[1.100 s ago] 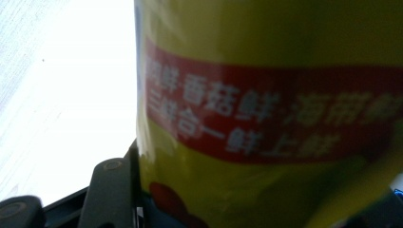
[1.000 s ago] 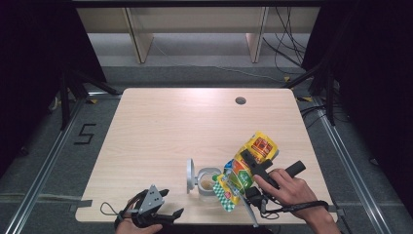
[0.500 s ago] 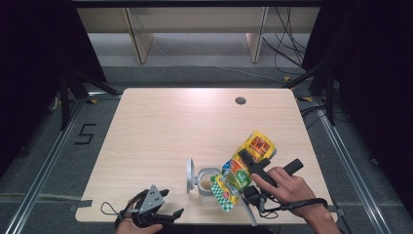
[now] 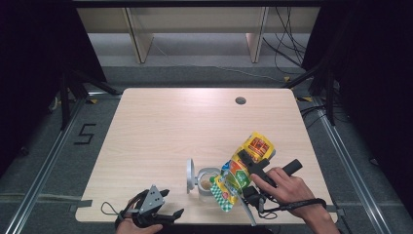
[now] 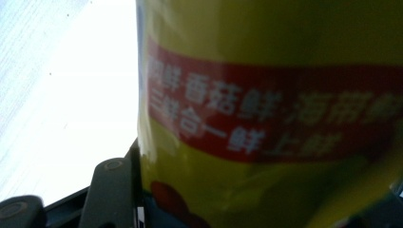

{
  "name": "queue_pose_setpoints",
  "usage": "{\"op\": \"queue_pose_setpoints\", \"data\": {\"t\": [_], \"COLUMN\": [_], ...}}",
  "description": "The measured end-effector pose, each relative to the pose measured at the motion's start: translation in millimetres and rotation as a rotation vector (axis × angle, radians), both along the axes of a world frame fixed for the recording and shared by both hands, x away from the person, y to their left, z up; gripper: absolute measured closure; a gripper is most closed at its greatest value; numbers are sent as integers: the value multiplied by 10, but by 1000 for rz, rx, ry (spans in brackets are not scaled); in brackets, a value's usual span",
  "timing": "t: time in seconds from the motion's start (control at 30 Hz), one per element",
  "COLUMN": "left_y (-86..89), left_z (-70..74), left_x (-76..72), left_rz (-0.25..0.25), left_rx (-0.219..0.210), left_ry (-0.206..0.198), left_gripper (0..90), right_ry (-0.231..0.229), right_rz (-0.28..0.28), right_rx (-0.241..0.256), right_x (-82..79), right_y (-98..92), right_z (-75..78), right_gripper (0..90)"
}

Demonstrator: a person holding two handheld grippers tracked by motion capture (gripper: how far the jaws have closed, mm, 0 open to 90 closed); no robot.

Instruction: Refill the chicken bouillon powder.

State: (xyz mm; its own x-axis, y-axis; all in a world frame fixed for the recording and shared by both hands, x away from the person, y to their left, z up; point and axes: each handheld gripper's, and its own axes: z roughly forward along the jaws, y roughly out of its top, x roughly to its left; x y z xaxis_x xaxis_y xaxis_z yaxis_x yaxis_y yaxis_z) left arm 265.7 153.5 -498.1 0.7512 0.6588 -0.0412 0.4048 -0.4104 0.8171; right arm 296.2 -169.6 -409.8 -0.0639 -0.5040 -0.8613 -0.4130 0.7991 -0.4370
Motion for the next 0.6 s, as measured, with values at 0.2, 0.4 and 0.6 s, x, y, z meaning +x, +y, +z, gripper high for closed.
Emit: {"op": "queue_pose_setpoints", "data": {"t": [0.2, 0.4, 0.6], "left_y": [4, 10, 11], "left_z": [6, 10, 12], "left_x": [-2, 5, 8], "left_rz": [1, -9, -13], "left_rx": [3, 12, 17], "left_ry": [0, -9, -12], "left_gripper": [209, 209, 209], "right_ry": [0, -2, 0], "right_rz": [-6, -5, -6], "right_rx": [-6, -1, -8], "right_x": [-18, -18, -21], "right_y": [-13, -22, -13], "right_z": [12, 17, 10], "right_gripper": [433, 433, 433]}}
